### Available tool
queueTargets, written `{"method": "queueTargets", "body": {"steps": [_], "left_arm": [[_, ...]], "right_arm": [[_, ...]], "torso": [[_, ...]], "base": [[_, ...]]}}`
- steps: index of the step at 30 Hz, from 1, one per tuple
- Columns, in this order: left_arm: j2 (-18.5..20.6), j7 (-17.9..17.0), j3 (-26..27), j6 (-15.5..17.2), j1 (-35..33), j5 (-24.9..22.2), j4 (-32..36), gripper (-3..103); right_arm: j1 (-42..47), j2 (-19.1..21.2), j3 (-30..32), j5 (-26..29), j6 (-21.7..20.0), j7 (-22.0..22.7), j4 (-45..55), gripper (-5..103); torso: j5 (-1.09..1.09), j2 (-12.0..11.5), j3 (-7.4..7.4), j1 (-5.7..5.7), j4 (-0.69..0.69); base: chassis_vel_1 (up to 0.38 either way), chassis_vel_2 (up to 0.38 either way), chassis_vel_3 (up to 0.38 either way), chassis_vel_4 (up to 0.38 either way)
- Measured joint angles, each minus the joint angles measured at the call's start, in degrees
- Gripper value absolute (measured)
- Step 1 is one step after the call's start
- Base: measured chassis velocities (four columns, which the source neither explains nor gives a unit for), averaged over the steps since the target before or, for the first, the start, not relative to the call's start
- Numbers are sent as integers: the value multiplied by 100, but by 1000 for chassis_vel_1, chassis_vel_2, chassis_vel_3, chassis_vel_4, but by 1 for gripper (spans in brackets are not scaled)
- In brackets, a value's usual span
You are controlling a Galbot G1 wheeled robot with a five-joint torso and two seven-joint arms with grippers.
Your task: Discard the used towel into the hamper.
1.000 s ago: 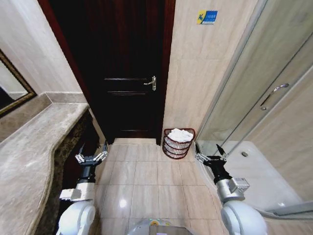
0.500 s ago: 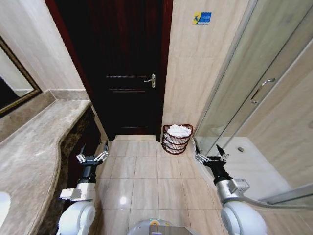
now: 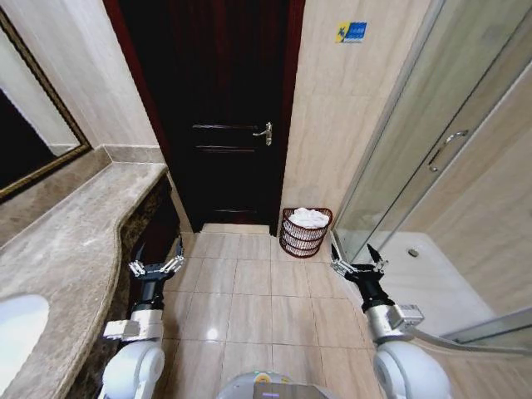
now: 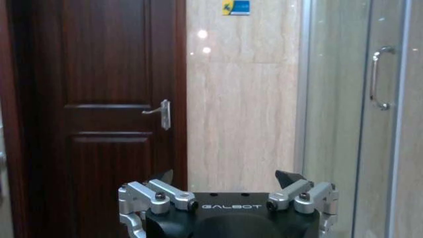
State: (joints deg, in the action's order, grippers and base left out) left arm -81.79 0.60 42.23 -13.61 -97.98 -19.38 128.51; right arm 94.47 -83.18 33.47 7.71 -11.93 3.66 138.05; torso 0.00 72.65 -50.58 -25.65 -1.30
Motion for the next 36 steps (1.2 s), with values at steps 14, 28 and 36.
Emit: {"method": "queueTargets", "body": {"steps": [14,28,36], "left_arm": [[418,40,-35,990,96,-196,344,100],[416,47,-28,989,96,-199,345,100],[413,48,-27,980,95,-199,343,100]], "right_arm": [[-31,-78,117,39,-107,74,112,100],[-31,-71,120,39,-104,71,103,100],[-30,-71,119,39,-103,69,99,100]], "torso": [[0,-1,0,0,0],[0,0,0,0,0],[0,0,0,1,0]], "base": [[0,0,0,0],[0,0,0,0],[0,0,0,0]]}}
